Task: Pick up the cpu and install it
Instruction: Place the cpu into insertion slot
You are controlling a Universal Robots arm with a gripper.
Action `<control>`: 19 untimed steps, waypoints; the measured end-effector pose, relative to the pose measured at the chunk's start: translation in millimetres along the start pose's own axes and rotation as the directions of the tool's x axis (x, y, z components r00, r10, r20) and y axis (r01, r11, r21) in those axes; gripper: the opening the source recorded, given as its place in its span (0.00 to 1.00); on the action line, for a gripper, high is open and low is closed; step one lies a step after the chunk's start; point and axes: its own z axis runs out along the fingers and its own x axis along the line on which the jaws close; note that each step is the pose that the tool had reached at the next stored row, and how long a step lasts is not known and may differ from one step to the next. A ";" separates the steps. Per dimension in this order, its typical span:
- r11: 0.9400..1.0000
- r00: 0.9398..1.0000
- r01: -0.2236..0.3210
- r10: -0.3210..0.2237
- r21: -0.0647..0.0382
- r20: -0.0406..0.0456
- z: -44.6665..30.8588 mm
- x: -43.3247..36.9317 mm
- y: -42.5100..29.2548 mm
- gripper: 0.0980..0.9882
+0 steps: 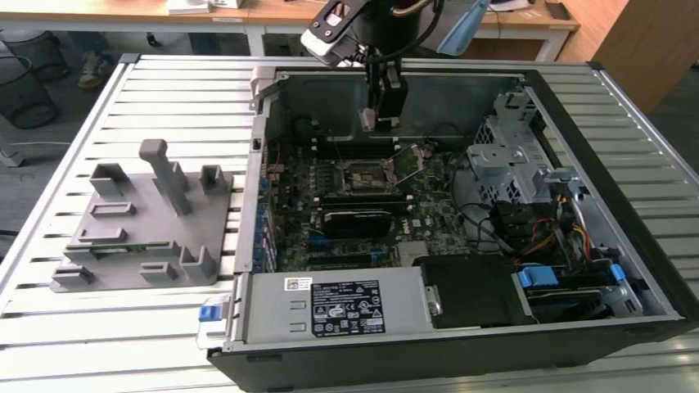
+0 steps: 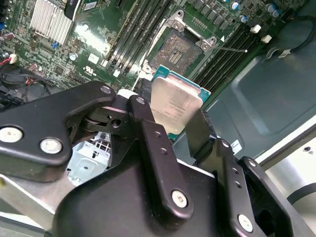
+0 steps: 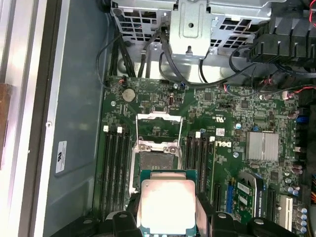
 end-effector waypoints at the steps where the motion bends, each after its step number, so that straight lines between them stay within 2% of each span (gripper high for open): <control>1: 1.000 1.000 0.000 0.000 0.000 0.000 0.8 0.0 -0.1 0.48; 19: 1.000 1.000 -0.029 0.029 0.000 0.002 15.9 6.3 -0.6 0.48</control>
